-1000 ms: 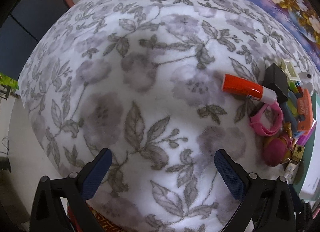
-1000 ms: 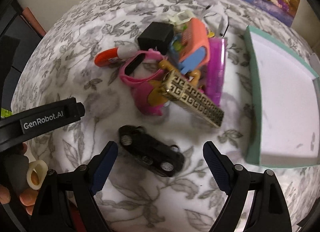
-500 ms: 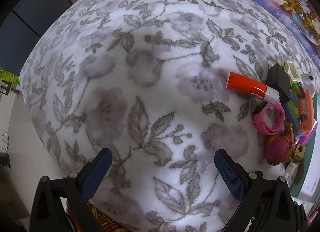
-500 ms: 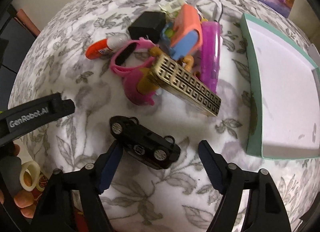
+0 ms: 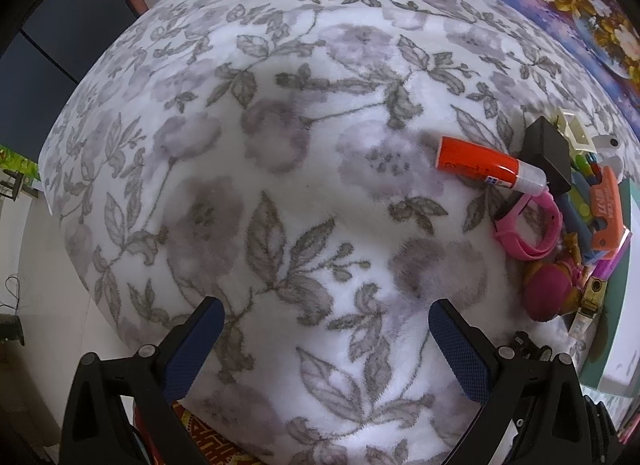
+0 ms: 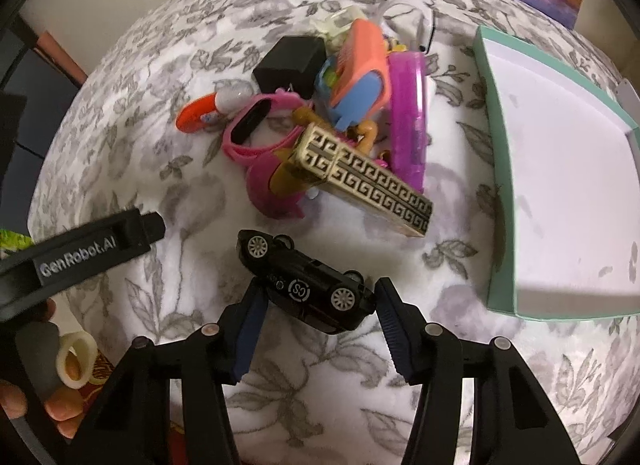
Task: Organize rigid objects
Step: 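Move the right tool to the black toy car and close on it, then lift the black toy car with the right tool while the left tool grasps the gold harmonica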
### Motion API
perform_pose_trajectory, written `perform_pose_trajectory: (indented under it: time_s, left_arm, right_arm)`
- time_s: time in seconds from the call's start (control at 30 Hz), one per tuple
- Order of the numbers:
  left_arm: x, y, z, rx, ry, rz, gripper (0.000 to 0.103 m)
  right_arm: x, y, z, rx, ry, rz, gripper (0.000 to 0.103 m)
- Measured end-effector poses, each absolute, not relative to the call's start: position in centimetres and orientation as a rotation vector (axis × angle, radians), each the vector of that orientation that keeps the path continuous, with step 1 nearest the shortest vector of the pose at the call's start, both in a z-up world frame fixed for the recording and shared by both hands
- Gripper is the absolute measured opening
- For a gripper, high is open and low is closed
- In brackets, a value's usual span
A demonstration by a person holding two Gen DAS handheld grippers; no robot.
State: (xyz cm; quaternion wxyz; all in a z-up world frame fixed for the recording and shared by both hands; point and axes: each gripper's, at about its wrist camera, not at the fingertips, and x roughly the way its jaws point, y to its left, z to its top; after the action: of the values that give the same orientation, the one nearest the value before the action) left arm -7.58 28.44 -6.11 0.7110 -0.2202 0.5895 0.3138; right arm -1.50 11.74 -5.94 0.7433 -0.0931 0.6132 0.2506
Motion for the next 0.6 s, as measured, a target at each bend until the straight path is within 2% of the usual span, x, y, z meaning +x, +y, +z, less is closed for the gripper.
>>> perform_pose_trajectory:
  time_s: [0.43,0.6]
  left_arm:
    - [-4.6,25.3,-2.4,-0.515,1.259,0.623,0.103]
    - [-2.7,22.9,-1.6,-0.519,1.258,0.555,0.103]
  right_arm:
    - [1.5,5.5,-1.1,0.023,1.246,0.485,0.056]
    - [3.2,2.8,0.2,0.018,1.217,0.383,0.047]
